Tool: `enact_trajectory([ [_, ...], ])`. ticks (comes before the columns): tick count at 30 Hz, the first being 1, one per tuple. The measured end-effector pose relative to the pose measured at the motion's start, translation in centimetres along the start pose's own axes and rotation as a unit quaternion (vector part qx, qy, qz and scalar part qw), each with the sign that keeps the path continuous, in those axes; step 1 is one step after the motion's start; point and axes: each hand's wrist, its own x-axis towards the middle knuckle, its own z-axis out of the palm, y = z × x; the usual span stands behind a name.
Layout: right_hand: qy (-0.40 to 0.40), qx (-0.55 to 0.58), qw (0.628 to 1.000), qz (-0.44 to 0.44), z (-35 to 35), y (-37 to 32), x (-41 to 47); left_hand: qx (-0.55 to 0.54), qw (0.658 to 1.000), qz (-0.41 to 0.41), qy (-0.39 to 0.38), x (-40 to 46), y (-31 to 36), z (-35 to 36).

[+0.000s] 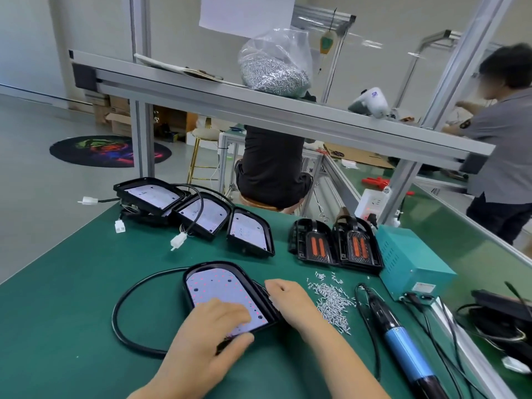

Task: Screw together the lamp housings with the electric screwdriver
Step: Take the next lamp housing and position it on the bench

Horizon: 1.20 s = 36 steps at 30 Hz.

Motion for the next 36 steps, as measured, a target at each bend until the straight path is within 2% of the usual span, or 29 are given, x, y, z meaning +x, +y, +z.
enact_trajectory([
  [2,0.01,0.022,1.0,0.015,-0.7,0.4,0.0,-0.108,0.984,-0.133,0.055,0.1,-0.4,-0.5],
  [5,0.045,0.025,0.998,0.023,-1.7,0.8,0.0,-0.18,0.931,-0.288,0.135,0.8,-1.9,-0.4],
  [8,0.113,-0.006,0.993,0.029,-2.7,1.7,0.8,-0.239,0.862,-0.415,0.167,1.5,-3.8,-0.1],
  [10,0.148,-0.011,0.988,0.051,-3.4,2.5,1.4,-0.271,0.826,-0.463,0.171,1.5,-4.7,0.4],
  [12,0.176,-0.029,0.982,0.067,-4.2,3.0,2.2,-0.264,0.825,-0.47,0.169,1.3,-5.1,0.9],
  [15,0.219,-0.142,0.964,0.056,-5.4,3.3,3.5,-0.235,0.833,-0.477,0.155,1.0,-5.0,1.3],
  [18,0.244,-0.206,0.946,0.054,-6.4,3.2,4.7,-0.211,0.835,-0.484,0.151,1.0,-4.9,1.3],
  [36,0.185,-0.263,0.924,0.208,-7.4,1.6,9.3,-0.198,0.838,-0.49,0.138,1.3,-4.6,1.2],
])
